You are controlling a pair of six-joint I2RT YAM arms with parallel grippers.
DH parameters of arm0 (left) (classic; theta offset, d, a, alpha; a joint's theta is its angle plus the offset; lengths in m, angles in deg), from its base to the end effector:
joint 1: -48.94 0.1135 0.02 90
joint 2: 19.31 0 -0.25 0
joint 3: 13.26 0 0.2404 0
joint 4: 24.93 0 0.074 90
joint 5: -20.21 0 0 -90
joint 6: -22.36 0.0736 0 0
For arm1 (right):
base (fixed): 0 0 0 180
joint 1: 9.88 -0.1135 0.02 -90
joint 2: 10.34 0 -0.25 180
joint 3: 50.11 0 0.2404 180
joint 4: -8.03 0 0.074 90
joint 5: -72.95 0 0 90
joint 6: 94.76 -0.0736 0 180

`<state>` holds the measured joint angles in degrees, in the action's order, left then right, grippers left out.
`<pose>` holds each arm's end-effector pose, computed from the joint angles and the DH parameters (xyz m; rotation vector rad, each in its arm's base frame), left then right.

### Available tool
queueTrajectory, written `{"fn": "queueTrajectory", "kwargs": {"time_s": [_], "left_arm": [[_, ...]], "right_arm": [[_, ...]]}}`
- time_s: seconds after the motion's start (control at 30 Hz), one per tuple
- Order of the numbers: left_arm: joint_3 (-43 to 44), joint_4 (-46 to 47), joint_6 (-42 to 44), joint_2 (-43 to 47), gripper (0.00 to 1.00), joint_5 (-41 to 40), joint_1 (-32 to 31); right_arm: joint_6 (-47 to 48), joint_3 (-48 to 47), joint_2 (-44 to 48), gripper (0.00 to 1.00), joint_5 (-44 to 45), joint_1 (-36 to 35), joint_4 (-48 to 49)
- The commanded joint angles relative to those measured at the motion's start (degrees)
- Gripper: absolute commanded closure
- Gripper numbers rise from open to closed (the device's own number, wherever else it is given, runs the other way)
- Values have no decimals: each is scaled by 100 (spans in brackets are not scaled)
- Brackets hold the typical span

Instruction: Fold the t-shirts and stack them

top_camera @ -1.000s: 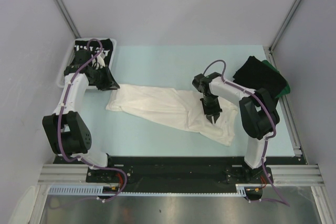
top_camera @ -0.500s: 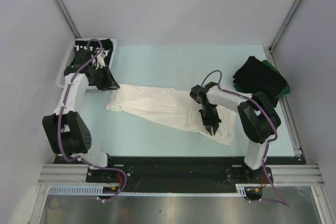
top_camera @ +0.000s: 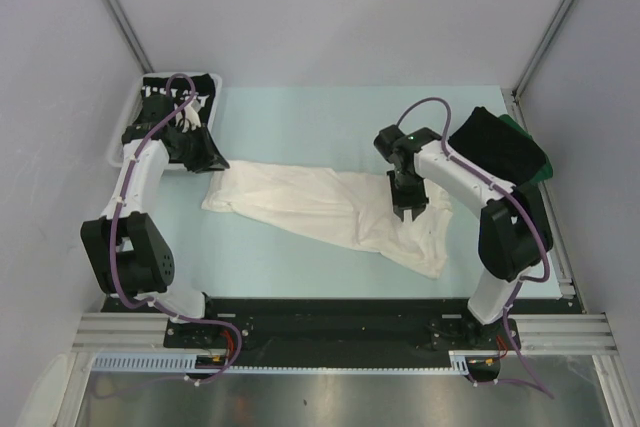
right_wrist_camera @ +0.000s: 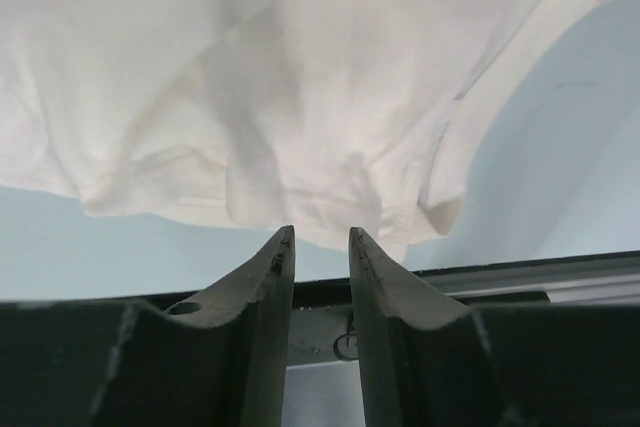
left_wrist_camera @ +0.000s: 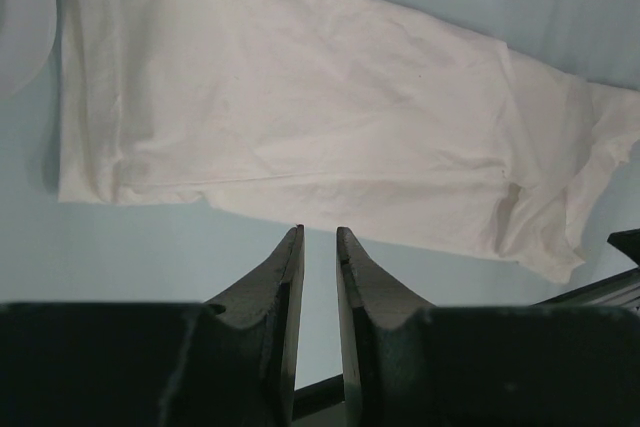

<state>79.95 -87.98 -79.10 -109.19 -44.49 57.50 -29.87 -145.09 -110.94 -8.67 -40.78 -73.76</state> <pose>0.3313 0.0181 0.2561 -0.2925 2.5532 -0.5931 0.2731 0.1510 0.1890 -0.1480 3.0251 -0.1638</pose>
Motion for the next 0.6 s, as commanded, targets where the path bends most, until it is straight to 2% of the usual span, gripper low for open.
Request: {"fn": "queueTrajectory", "kwargs": {"time_s": [0.0,0.2,0.57], "left_arm": [[113,87,83,77,76,195,41],[96,87,83,94,76,195,41],[60,105,109,94,75,195,41]], "right_arm": [[137,-296,24,66,629,311,-167],[129,-314,-416,64,919,672,44],[-3,-323,-839,46,1209,1164,632]]}}
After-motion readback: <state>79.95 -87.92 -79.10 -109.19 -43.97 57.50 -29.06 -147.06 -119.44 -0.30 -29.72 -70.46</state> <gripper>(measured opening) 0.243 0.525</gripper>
